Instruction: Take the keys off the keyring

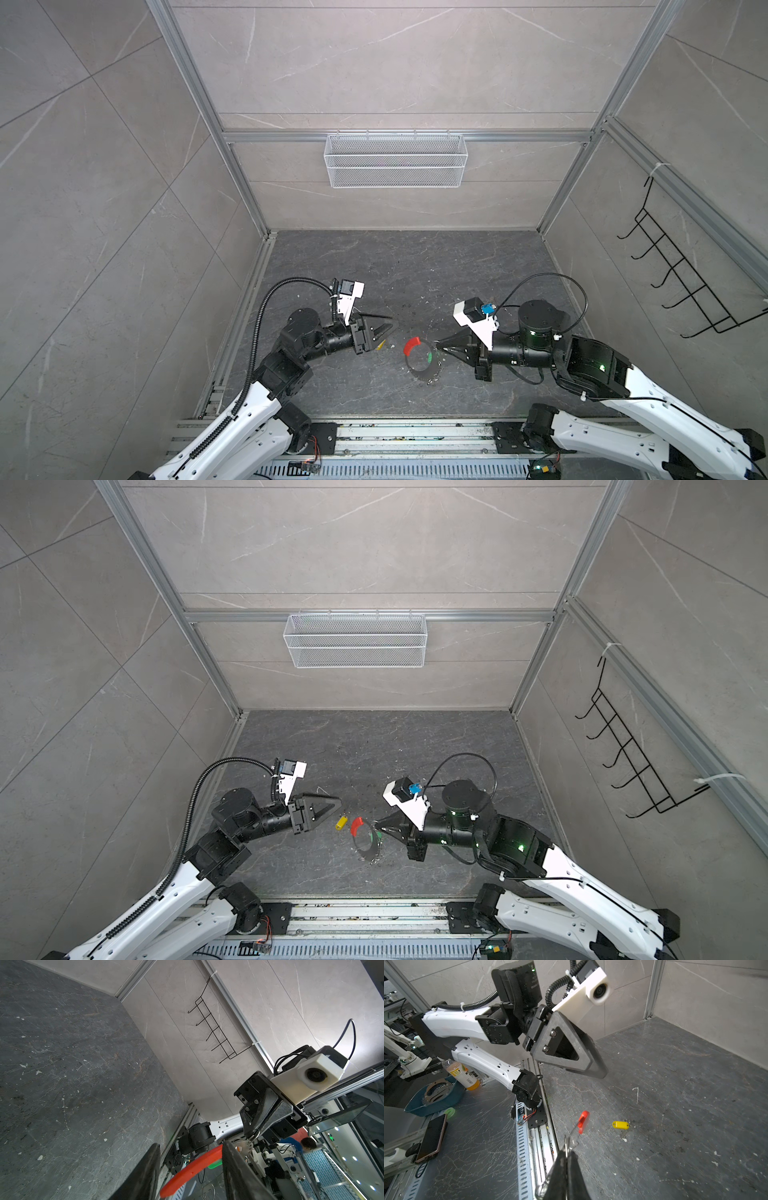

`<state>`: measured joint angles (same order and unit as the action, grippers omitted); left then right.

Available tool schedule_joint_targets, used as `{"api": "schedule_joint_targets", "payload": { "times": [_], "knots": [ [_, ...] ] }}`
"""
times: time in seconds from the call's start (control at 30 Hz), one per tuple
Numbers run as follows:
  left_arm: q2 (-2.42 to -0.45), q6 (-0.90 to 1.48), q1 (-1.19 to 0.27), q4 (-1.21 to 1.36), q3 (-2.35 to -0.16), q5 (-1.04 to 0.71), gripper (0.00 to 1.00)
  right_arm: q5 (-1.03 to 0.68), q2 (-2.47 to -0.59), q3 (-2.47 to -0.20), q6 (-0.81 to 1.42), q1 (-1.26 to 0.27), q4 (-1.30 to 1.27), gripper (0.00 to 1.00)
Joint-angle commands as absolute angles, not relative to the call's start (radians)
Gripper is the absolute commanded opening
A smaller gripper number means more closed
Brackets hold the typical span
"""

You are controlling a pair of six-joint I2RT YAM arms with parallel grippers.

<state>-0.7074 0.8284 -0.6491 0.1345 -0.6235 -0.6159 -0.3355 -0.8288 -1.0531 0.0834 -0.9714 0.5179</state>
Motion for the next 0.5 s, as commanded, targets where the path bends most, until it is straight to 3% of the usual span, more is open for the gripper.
{"api": "schedule_joint_targets", "payload": {
  "times": [0.0, 0.47],
  "knots": [
    [-0.700, 0.781, -0.656, 0.156, -0.644, -0.649, 0.52, -0.298, -0.836, -1.074, 0.134, -0.976, 0.468, 0.00],
    [-0.700, 0.797, -0.659, 0.209, -0.552, -0.581, 0.57, -0.012, -0.825, -1.060, 0.274, -1.032, 0.407, 0.00]
  ]
}}
